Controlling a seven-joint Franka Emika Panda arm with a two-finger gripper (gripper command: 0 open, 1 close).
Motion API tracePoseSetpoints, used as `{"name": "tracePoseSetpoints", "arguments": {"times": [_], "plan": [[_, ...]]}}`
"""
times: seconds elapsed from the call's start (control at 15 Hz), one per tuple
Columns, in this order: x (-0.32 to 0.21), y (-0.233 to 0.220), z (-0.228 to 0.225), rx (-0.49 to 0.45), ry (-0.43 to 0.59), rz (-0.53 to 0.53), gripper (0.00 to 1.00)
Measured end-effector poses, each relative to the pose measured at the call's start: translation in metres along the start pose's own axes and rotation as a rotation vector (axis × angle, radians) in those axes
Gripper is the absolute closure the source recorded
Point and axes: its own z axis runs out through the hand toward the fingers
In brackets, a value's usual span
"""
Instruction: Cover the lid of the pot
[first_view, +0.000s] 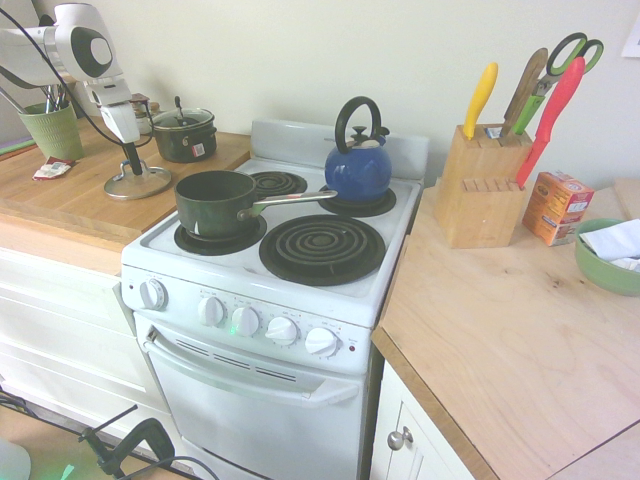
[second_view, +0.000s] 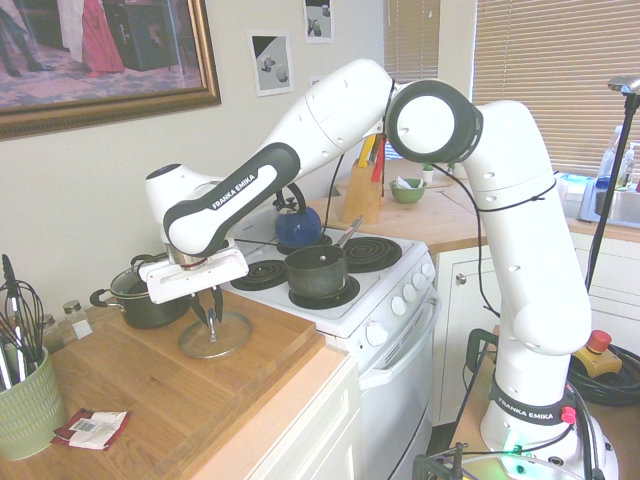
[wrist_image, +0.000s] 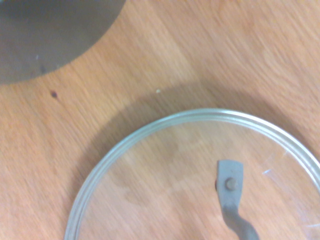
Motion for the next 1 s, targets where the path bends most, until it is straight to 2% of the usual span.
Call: {"name": "tracePoseSetpoints", "arguments": {"times": [0.53, 0.8, 1.0], "plan": [[0.012, -0.007, 0.001, 0.055, -0.009, -0.013, 1.00], [0.033, -0.008, -0.001, 0.068, -0.061, -0.008, 1.00], [0.060, 0.002, -0.027, 0.105, -0.092, 0.009, 1.00]]}}
